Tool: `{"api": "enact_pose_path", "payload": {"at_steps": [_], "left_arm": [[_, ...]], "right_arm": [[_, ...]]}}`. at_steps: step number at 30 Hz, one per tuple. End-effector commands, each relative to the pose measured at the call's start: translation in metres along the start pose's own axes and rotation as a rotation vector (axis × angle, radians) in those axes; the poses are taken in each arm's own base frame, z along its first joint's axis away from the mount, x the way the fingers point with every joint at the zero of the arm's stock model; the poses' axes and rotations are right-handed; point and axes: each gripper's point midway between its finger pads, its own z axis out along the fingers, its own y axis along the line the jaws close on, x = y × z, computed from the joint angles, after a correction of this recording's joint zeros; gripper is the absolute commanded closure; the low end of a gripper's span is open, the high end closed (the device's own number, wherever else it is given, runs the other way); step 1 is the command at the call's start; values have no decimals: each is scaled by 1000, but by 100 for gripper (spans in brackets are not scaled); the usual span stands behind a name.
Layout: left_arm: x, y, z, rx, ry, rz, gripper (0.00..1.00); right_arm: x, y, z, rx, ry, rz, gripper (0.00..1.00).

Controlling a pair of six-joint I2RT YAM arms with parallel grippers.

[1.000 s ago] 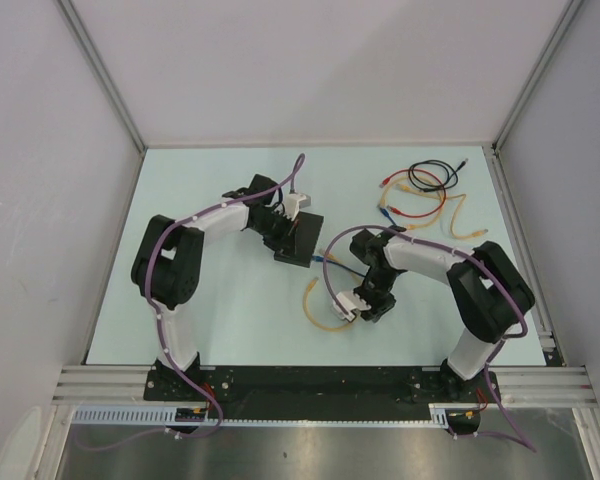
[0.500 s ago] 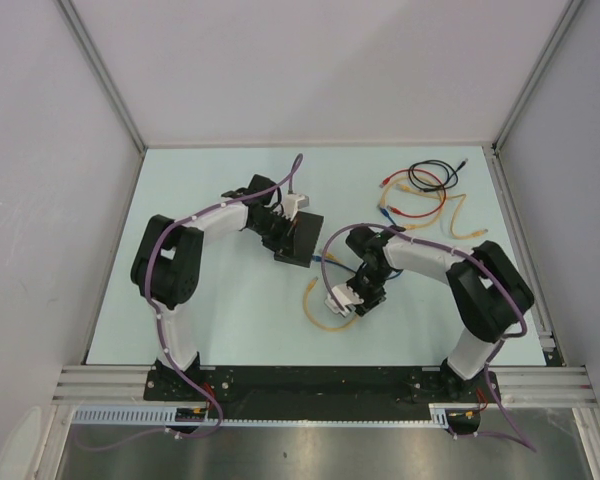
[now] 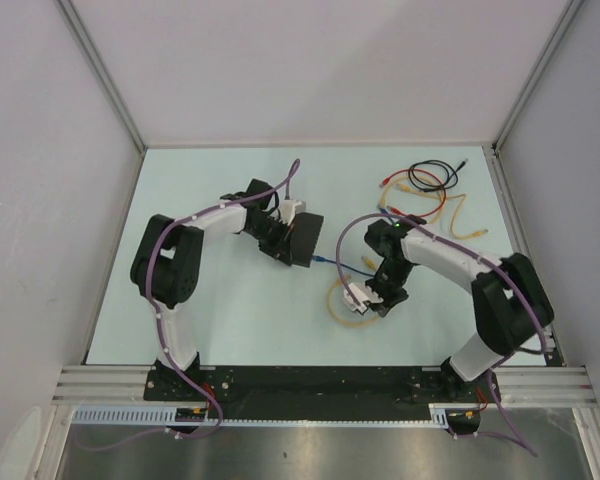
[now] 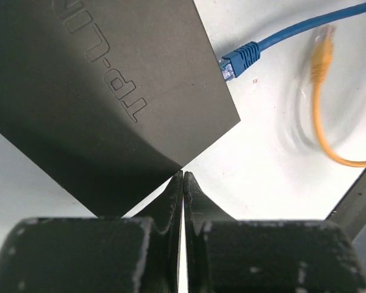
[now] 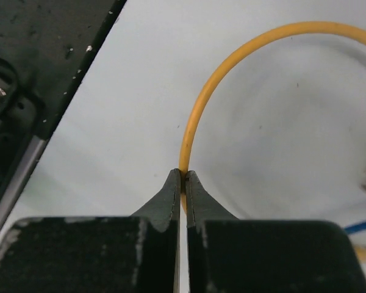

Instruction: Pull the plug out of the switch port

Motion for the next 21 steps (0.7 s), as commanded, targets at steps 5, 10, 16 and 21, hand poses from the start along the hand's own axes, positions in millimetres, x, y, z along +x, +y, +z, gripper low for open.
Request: {"api": "enact_pose_path", "payload": {"at_steps": [5, 10, 16, 21], "left_arm": [[-43, -2, -2, 39, -77, -1, 96], [-46, 1, 3, 44, -81, 12, 96], [-52, 4, 6, 47, -83, 7, 96], [-56, 1, 2, 48, -86, 18, 96]], "right_arm": [[3, 73, -39, -128, 116, 303, 100], [76, 73, -53, -126, 327, 482, 100], [174, 32, -88, 33, 574, 521, 100], [204, -19, -134, 252, 573, 609, 57]]}}
